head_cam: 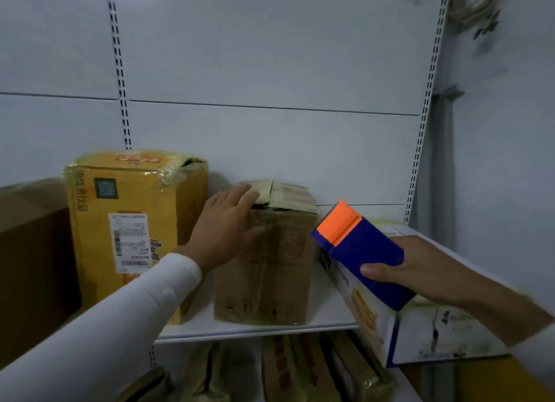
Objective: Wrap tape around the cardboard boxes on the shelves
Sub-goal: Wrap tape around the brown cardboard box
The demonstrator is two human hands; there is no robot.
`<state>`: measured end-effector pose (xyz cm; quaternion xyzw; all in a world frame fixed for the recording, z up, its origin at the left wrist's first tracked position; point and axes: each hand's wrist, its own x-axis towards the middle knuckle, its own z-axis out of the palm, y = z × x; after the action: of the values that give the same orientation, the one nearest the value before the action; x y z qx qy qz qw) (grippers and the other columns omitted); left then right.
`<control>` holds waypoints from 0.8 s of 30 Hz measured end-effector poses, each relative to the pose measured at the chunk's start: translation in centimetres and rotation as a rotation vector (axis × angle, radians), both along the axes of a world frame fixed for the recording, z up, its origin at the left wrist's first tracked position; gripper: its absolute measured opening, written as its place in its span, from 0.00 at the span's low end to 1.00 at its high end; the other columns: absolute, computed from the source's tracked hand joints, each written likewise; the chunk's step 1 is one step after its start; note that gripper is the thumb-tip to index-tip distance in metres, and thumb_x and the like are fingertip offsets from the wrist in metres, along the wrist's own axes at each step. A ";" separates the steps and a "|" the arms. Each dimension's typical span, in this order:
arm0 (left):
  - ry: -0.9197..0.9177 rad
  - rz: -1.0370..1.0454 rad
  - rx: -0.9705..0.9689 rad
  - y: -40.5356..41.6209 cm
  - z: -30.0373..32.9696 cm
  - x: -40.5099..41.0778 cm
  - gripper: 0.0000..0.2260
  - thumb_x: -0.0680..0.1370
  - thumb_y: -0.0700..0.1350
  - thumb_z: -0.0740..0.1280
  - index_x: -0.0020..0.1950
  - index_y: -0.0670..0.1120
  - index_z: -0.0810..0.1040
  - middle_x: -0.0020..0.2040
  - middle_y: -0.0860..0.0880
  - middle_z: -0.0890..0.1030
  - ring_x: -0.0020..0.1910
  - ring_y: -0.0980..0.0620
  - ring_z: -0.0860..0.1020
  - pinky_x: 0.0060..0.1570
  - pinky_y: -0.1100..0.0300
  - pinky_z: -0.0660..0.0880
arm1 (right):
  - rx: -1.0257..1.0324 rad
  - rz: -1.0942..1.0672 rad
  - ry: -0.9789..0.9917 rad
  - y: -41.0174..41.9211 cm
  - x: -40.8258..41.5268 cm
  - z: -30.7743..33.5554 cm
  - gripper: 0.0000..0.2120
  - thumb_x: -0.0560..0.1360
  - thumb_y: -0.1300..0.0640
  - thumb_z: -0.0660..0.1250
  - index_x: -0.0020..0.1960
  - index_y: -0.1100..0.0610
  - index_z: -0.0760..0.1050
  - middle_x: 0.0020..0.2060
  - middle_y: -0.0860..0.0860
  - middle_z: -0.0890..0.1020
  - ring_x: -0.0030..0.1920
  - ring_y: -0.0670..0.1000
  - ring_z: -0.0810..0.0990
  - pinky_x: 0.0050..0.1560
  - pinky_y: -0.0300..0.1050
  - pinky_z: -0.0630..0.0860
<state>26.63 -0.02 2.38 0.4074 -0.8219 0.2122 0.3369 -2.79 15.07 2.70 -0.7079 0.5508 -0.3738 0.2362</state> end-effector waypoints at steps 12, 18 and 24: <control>0.111 0.025 0.135 -3.0 -0.4 -3.3 0.19 0.77 0.58 0.65 0.65 0.52 0.77 0.63 0.52 0.78 0.62 0.45 0.72 0.55 0.49 0.75 | 0.024 0.010 -0.003 -0.2 -5.7 0.6 0.20 0.66 0.38 0.75 0.37 0.55 0.77 0.36 0.56 0.84 0.37 0.55 0.83 0.37 0.40 0.75; 0.141 -0.203 0.257 -3.5 -0.5 -0.5 0.29 0.74 0.68 0.56 0.65 0.51 0.77 0.64 0.56 0.75 0.66 0.52 0.72 0.66 0.51 0.69 | 0.012 0.010 -0.037 -1.2 -8.7 1.3 0.35 0.52 0.32 0.76 0.41 0.63 0.77 0.37 0.58 0.84 0.38 0.59 0.84 0.37 0.44 0.77; 0.167 -0.126 0.142 -3.4 -0.7 0.0 0.28 0.79 0.64 0.47 0.68 0.50 0.73 0.68 0.47 0.73 0.68 0.45 0.69 0.66 0.41 0.66 | 0.052 0.057 -0.019 -2.1 -9.4 0.6 0.43 0.50 0.29 0.76 0.43 0.67 0.76 0.36 0.60 0.83 0.36 0.59 0.82 0.36 0.41 0.76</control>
<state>26.66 -3.42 1.66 0.3938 -0.8280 0.0971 0.3871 -12.19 12.97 3.34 -0.7135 0.5375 -0.3592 0.2703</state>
